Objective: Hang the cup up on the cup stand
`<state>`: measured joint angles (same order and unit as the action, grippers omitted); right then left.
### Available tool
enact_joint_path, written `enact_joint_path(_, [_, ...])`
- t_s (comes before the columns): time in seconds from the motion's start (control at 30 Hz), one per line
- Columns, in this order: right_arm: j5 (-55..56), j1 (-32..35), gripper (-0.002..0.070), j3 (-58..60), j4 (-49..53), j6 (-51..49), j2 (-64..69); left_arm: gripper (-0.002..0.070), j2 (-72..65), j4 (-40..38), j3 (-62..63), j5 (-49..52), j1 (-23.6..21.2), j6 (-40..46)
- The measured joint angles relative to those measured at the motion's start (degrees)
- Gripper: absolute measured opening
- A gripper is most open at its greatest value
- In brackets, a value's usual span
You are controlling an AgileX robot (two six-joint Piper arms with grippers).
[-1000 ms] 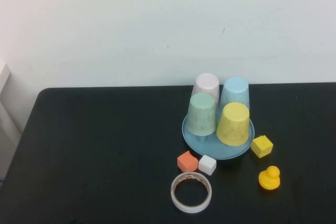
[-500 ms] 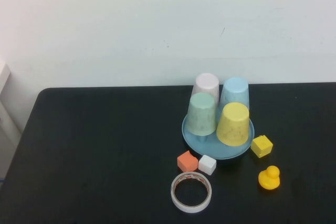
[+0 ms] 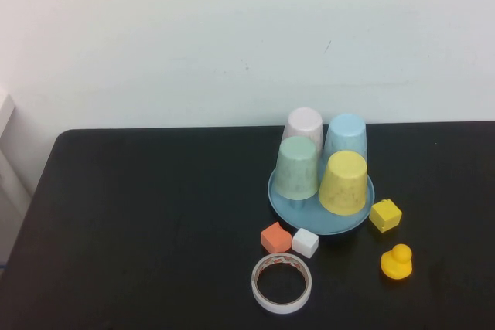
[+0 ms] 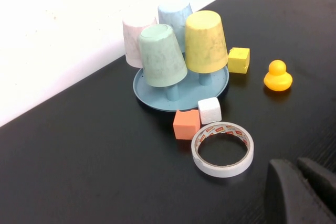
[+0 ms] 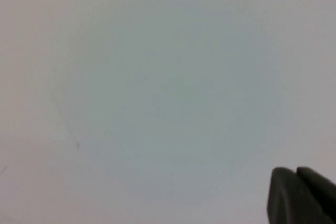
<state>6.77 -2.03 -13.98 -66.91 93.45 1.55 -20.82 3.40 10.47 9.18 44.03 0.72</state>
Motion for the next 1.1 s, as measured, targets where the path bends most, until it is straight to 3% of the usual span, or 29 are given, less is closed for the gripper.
enact_joint_path(0.03, [0.8,0.0,-0.0001,2.1,5.7,-6.5,0.0,-0.0001,0.0,0.0,0.0,0.0,0.0,0.0])
enact_joint_path(0.07, [1.6,0.0,-0.0001,6.4,23.7,-28.8,-0.2,-0.0001,0.0,0.0,0.0,0.0,0.0,0.0])
enact_joint_path(0.17, [-1.8,1.3,-0.0001,11.4,51.4,-62.0,-1.7,-0.0001,0.0,0.0,0.0,0.0,0.0,0.0])
enact_joint_path(0.27, [-9.5,4.2,-0.0001,14.5,67.7,-81.7,-2.2,-0.0001,0.0,0.0,0.0,0.0,0.0,0.0])
enact_joint_path(0.47, [-18.8,6.8,-0.0001,15.6,73.9,-88.6,-2.3,-0.0001,0.0,0.0,0.0,0.0,0.0,0.0])
enact_joint_path(0.67, [-24.8,2.5,-0.0001,15.5,74.2,-92.4,-2.3,-0.0001,0.0,0.0,0.0,0.0,0.0,0.0])
enact_joint_path(1.1, [-25.9,1.1,-0.0001,15.2,74.5,-93.4,-2.3,-0.0001,0.0,0.0,0.0,0.0,0.0,0.0])
